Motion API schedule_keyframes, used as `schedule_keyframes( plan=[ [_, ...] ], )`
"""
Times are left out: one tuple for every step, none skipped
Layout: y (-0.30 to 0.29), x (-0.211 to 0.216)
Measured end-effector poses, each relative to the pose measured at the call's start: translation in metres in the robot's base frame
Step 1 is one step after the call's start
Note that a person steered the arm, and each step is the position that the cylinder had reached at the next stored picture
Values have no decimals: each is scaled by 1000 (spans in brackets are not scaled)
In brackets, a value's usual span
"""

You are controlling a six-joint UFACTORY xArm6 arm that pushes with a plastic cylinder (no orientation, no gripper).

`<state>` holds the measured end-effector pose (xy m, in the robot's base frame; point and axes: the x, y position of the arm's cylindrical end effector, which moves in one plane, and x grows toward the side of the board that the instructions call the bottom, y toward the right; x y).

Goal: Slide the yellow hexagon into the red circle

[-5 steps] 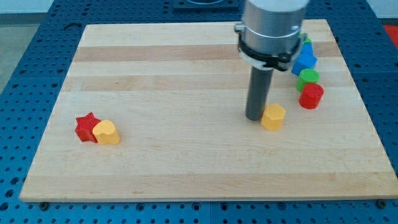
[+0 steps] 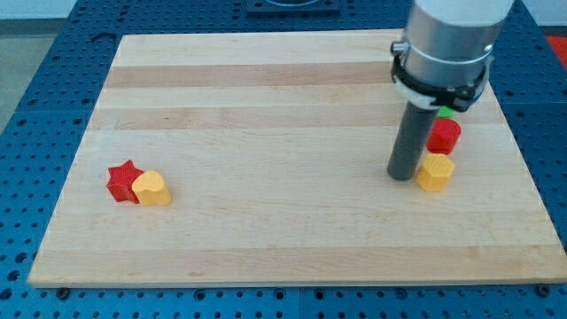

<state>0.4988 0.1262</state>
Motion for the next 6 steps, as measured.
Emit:
schedule_keyframes(
  plan=[
    [1, 19],
    [15, 17],
    [24, 11],
    [22, 11],
    [19, 8],
    [29, -3]
  ],
)
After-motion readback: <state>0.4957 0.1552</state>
